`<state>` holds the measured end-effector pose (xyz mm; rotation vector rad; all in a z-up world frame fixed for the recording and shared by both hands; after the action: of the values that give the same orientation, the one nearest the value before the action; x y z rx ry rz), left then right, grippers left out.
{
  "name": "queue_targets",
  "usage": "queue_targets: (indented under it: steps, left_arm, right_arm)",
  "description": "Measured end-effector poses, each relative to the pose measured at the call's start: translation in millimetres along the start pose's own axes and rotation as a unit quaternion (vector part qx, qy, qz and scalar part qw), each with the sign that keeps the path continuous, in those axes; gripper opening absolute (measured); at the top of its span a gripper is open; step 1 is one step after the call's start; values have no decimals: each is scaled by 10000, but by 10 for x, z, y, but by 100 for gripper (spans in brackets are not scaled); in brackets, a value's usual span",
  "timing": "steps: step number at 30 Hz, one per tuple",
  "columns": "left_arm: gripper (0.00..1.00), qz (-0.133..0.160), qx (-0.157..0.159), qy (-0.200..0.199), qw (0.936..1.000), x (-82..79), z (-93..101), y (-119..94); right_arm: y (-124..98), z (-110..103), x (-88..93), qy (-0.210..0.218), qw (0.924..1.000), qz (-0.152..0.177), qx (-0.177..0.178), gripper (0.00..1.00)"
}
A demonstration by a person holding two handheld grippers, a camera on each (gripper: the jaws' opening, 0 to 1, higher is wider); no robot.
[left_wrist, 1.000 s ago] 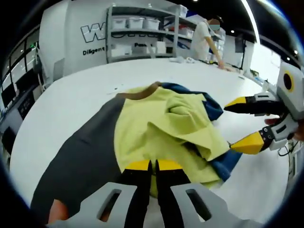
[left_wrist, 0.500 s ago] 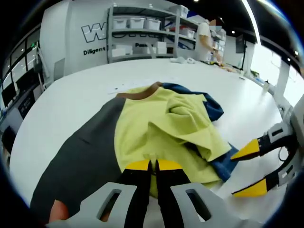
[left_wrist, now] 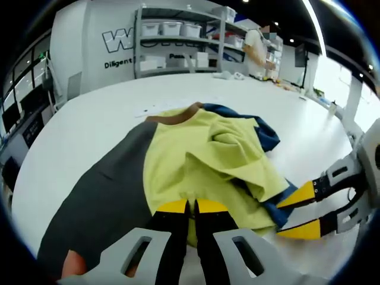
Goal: Fold the garment on the visible template until the final outline fits inside the template.
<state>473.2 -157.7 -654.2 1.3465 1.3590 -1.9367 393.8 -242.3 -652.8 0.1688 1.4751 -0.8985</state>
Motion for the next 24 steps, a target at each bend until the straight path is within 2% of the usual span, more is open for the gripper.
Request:
queue_targets:
  steps: [5,9,17,24]
  left_arm:
    - [0,2,-8,1,10000,0,3,-1]
    - [0,-13,-13,10,10000,2,2,-12]
    - [0,-24,-26,29,10000,5,-8,-9]
    - [0,-52,-43,47,10000,13,-40,-37]
  right_arm:
    - [-14,26,7,-27,10000,1,15,8]
    - [-32,33,9,-107,9999,16,60,0]
    - [-84,77,-15,-66,9999,51,88,0]
    - [-183,146,52,-167,9997,-109,106,0]
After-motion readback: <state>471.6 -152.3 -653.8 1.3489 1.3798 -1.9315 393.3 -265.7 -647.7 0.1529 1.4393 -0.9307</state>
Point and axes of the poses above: the point that each gripper's makers call its tool centre point, and the gripper's own axes: y roughly forward along the fingers, z roughly to its right, x roughly out of its underside, the point moved 3 cm from there along -y, roughly backward along the fingers, and after that the axes turned 9 degrees about z, right-handed, at the moved point
